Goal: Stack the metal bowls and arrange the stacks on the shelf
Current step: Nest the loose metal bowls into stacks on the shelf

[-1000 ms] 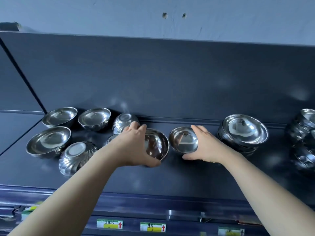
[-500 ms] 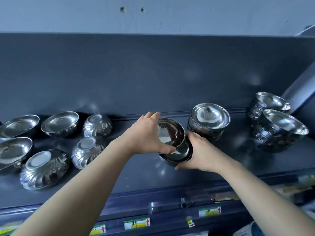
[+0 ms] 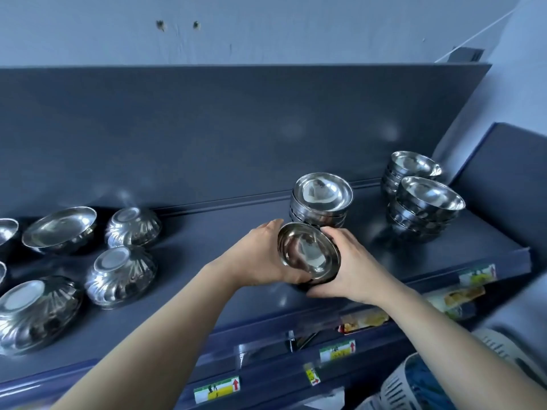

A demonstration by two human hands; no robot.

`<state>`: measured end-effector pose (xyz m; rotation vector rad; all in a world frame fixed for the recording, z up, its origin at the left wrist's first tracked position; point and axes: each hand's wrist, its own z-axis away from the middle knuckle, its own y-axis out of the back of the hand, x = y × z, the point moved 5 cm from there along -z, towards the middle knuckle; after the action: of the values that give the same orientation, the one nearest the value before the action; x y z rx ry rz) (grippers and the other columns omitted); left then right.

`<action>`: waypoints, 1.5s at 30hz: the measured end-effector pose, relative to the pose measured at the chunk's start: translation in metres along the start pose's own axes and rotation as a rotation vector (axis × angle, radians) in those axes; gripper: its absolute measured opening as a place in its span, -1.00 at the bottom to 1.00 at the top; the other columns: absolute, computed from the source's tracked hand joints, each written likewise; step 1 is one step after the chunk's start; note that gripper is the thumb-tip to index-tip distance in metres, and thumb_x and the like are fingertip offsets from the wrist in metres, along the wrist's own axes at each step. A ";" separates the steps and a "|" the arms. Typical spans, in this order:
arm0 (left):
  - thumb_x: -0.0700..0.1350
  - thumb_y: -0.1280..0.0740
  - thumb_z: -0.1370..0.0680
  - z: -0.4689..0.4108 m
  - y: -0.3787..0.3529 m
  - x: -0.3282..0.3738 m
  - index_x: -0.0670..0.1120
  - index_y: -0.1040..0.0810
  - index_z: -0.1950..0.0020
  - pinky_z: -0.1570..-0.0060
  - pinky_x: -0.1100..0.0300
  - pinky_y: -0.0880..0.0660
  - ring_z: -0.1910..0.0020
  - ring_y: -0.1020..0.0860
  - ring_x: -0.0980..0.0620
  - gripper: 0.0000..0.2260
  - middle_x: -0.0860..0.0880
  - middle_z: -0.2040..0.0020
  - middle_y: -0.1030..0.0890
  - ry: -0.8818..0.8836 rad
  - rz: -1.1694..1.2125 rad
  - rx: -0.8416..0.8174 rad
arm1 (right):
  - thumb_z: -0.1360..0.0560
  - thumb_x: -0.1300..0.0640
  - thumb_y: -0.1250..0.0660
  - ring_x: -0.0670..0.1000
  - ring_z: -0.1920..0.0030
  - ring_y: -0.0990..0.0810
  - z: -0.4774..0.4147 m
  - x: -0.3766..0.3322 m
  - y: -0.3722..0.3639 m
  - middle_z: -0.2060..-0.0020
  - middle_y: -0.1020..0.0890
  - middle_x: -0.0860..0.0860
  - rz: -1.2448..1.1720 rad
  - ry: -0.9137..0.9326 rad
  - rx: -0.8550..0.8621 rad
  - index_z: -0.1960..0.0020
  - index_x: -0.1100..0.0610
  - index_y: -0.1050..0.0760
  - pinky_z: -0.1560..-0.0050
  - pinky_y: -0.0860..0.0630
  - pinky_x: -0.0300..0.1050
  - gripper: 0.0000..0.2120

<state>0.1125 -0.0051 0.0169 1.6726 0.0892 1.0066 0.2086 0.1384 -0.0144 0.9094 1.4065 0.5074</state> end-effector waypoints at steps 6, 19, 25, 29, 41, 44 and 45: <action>0.12 -0.58 -0.24 -0.020 -0.012 0.013 0.07 -0.44 -0.14 0.01 0.28 -0.48 0.02 -0.54 0.20 -0.43 0.16 0.00 -0.58 -0.034 0.097 -0.015 | -0.01 -0.19 -0.65 -0.15 -0.25 -0.34 -0.009 0.022 0.018 -0.29 -0.32 -0.14 0.002 -0.070 0.002 -0.48 -0.07 -0.15 -0.26 -0.27 -0.23 0.16; 0.29 -0.41 -0.37 -0.044 -0.015 0.016 -0.08 -0.33 -0.36 -0.19 0.12 -0.40 -0.28 -0.42 -0.01 -0.29 -0.01 -0.29 -0.45 0.029 -0.096 -0.040 | -0.19 -0.22 -0.58 -0.14 -0.49 -0.16 -0.028 0.022 0.059 -0.50 -0.20 -0.14 0.277 0.007 0.009 -0.51 -0.02 -0.18 -0.40 -0.14 -0.27 0.02; 0.31 -0.35 -0.39 0.004 0.036 -0.030 -0.10 -0.36 -0.33 -0.16 0.06 -0.45 -0.24 -0.45 -0.04 -0.32 -0.03 -0.29 -0.46 0.175 -0.338 0.092 | -0.35 -0.25 -0.46 -0.14 -0.53 -0.08 -0.050 -0.035 0.039 -0.56 -0.09 -0.17 0.391 0.161 -0.036 -0.57 0.01 -0.09 -0.49 -0.06 -0.22 -0.05; 0.33 -0.41 -0.27 0.045 0.078 -0.082 -0.06 -0.42 -0.28 -0.16 0.07 -0.43 -0.24 -0.45 -0.04 -0.28 0.00 -0.22 -0.49 0.300 -0.419 0.144 | -0.43 -0.22 -0.40 -0.17 -0.53 -0.07 -0.073 -0.089 0.000 -0.55 -0.07 -0.22 0.380 0.274 -0.126 -0.57 -0.03 -0.07 -0.41 -0.08 -0.25 -0.14; 0.35 -0.49 -0.09 0.090 0.117 -0.201 0.08 -0.38 -0.26 0.10 0.14 -0.33 -0.12 -0.45 -0.05 -0.19 0.02 -0.14 -0.49 0.531 -0.518 -0.019 | -0.47 -0.06 -0.44 -0.04 -0.51 -0.19 -0.163 -0.197 -0.115 -0.54 -0.20 -0.08 0.298 0.393 -0.306 -0.56 0.05 -0.14 -0.41 -0.19 -0.15 -0.22; 0.36 -0.49 -0.05 0.092 0.121 -0.216 0.07 -0.34 -0.22 0.14 0.14 -0.36 -0.04 -0.49 -0.04 -0.16 0.03 -0.06 -0.50 0.552 -0.446 -0.028 | -0.45 -0.04 -0.46 0.00 -0.47 -0.26 -0.184 -0.210 -0.137 -0.51 -0.25 -0.06 0.313 0.404 -0.347 -0.55 0.05 -0.16 -0.39 -0.28 -0.10 -0.22; 0.36 -0.49 -0.02 0.094 0.121 -0.220 0.06 -0.34 -0.22 0.14 0.13 -0.40 -0.01 -0.51 -0.03 -0.13 0.05 -0.05 -0.52 0.554 -0.405 -0.029 | -0.44 -0.04 -0.48 0.01 -0.47 -0.27 -0.191 -0.214 -0.144 -0.50 -0.27 -0.06 0.319 0.411 -0.360 -0.55 0.05 -0.17 -0.39 -0.29 -0.09 -0.20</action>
<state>-0.0172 -0.2382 -0.0082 1.2382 0.7440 1.1178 -0.0364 -0.0664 0.0185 0.7613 1.4715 1.2029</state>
